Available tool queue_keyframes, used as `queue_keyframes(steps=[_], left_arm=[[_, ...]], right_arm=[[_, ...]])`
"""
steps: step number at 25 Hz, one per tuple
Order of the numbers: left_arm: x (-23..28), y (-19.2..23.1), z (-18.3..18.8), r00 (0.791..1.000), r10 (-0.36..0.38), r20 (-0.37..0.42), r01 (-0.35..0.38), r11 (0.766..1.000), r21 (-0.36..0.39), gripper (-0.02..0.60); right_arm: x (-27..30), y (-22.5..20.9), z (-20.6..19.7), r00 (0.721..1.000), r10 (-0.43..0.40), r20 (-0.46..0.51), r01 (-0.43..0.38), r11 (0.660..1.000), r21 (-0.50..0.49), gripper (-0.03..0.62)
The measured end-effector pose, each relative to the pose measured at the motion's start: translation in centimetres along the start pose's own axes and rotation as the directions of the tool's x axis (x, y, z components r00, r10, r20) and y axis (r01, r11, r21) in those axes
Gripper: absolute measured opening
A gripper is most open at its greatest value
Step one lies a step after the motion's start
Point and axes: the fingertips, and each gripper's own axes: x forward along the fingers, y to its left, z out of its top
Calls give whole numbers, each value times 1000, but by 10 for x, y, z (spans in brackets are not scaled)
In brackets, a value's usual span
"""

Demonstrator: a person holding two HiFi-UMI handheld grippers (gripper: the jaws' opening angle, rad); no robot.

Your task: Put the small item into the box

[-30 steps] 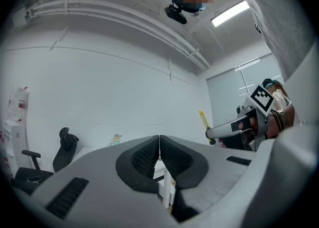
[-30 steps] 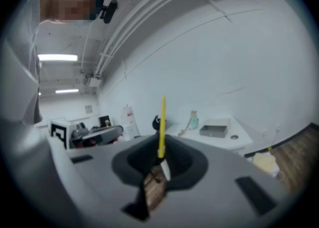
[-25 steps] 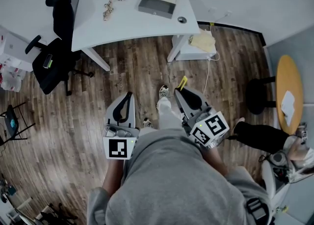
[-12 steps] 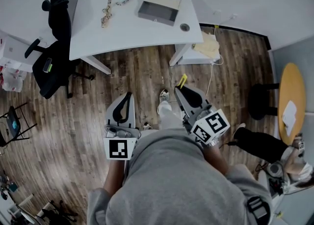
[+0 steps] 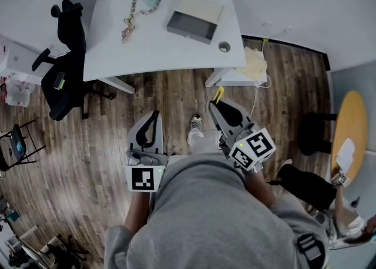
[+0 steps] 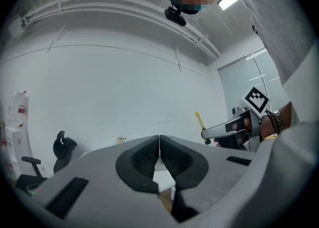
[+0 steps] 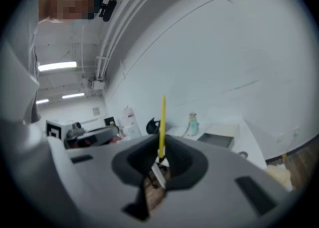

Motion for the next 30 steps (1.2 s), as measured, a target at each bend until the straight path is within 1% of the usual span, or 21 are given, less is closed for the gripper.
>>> queue_keyframes(steps=[3,6,9,13,16,19,23,26,30], left_arm=[[23,1,8,1000,18,20,-18,1000,4,35],[45,-1,10,999,33,12,-33,999,9,35],[66,-6,13,999,42,25,-43,999,17,35],[87,-11,12,998,59,17,-59,998,22,35],[99,-14,13,998,66,25,-66,998,13,35],[108,-16,11,998,58,17,-58,998,21,35],[121,-19,14,999,50,19,-50,999,10,35],[132,-22,14,999,29,14,-29,999,16,35],[146,-28,16,999,-17,33,16,1000,24,35]], right_arm=[[11,-19,10,1000,18,1,-18,1000,-1,64],[20,-37,19,999,41,-1,-41,999,-6,64],[27,-56,25,998,60,-8,-60,998,-9,64],[33,-79,30,997,78,-15,-78,997,-21,64],[34,-92,32,997,79,-16,-79,997,-25,64],[33,-102,35,997,71,-9,-71,997,-17,64],[32,-113,36,999,53,-6,-53,999,-5,64],[30,-121,38,999,37,-2,-37,999,-3,64],[27,-131,40,1000,3,3,-3,1000,7,64]])
